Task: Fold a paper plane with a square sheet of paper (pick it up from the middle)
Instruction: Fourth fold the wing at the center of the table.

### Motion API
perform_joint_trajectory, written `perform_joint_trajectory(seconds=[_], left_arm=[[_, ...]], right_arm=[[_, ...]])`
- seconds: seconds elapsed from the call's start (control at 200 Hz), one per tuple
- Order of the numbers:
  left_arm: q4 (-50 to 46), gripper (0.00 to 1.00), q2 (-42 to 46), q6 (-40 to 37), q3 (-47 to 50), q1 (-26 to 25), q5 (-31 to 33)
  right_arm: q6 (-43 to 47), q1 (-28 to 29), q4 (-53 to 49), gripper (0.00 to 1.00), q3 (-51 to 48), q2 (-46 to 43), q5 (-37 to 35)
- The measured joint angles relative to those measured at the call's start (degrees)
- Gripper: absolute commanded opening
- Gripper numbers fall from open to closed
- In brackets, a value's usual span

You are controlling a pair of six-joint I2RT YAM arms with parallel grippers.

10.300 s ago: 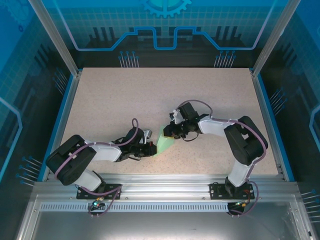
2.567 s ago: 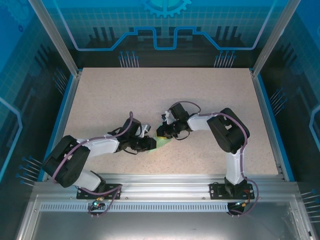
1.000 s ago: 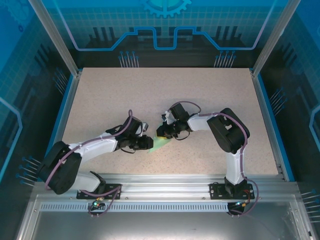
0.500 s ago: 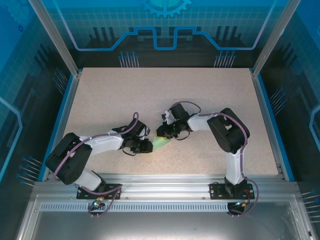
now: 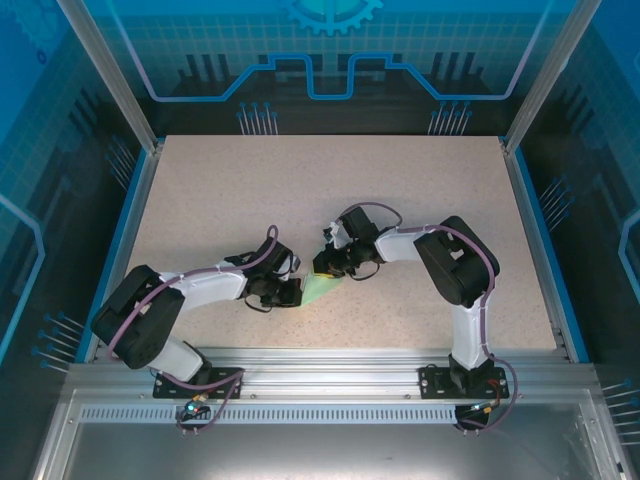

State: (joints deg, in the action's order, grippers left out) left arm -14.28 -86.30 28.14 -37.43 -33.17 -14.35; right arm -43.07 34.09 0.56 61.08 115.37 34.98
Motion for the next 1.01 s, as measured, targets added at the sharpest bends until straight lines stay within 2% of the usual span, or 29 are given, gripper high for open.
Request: perform_joint_trajectory(seconds=[0.145,0.215,0.515,0.69,1.005], left_arm=[[0.1,0.04,0.9,0.0,0.6,0.0,0.3],[-0.4,0.12,2.4,0.2,1.6,0.0,0.4],[0.0,0.16,12.0,3.2,2.2,0.0,-0.1],[3.9,0.17,6.5,4.5,-1.0,0.0,-3.5],[9.6,0.16,-4.6,6.0,-3.6,0.0,-4.5]], right_arm=[[0.0,0.0,0.0,0.16,0.0,0.0,0.0],[0.0,0.0,-0.1,0.16,0.0,0.0,0.0],[0.5,0.0,-0.5,0.16,0.2,0.0,-0.1],[0.4,0.0,-0.5,0.16,0.3,0.0,-0.1],[0.4,0.0,-0.5,0.16,0.3,0.0,-0.1]])
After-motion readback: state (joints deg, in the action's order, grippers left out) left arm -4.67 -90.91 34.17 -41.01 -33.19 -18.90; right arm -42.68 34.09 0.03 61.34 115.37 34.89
